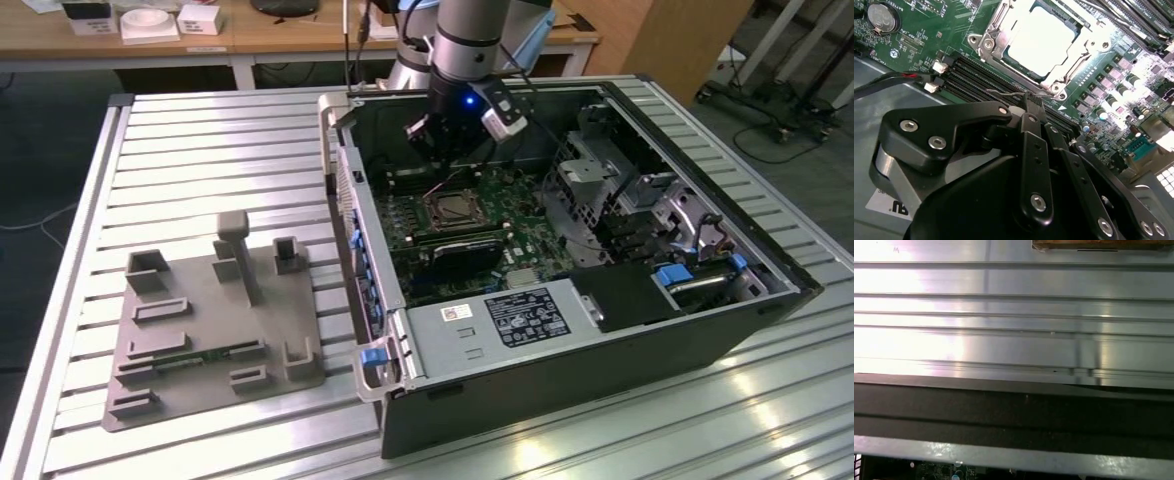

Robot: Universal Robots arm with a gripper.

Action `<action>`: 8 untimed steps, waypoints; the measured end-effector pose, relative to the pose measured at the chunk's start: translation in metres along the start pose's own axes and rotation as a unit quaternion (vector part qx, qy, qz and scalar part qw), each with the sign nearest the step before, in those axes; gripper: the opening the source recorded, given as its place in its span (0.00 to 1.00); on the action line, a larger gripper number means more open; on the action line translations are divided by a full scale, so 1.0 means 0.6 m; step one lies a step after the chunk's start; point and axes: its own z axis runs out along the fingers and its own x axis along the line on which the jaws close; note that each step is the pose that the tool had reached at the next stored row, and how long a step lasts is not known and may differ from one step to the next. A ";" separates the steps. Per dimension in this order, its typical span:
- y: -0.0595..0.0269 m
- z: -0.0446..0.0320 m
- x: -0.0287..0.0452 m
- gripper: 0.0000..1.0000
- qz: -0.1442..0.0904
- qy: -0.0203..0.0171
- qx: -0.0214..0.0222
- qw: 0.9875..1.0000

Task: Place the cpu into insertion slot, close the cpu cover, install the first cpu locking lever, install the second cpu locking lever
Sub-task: 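Install the first cpu locking lever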

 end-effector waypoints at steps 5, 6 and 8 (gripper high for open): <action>0.001 0.004 -0.005 0.10 0.000 0.000 0.000 1.000; 0.001 0.005 -0.006 0.10 0.000 0.000 0.000 1.000; 0.002 0.007 -0.008 0.10 0.000 0.000 0.000 1.000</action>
